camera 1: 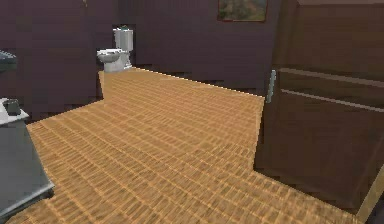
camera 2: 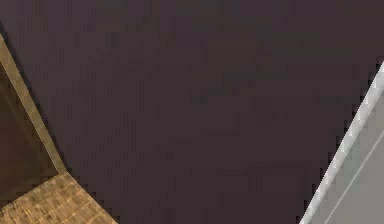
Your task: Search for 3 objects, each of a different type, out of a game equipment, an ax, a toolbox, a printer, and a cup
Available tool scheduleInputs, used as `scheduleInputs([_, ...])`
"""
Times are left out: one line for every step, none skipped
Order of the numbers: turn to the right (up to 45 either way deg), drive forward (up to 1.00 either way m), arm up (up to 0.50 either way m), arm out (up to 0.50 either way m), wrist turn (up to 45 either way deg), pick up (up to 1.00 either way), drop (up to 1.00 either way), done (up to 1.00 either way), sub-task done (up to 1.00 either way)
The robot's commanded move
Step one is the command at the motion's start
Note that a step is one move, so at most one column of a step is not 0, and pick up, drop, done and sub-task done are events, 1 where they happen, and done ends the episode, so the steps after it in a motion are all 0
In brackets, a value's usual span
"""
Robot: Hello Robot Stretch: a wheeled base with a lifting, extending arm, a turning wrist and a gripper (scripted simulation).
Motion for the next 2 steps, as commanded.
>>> scheduleInputs([15.0, 0.00, 0.00, 0.00, 0.0, 0.00, 0.00, 0.00, 0.00])
scheduleInputs([0.0, 0.40, 0.00, 0.00, 0.0, 0.00, 0.00, 0.00, 0.00])
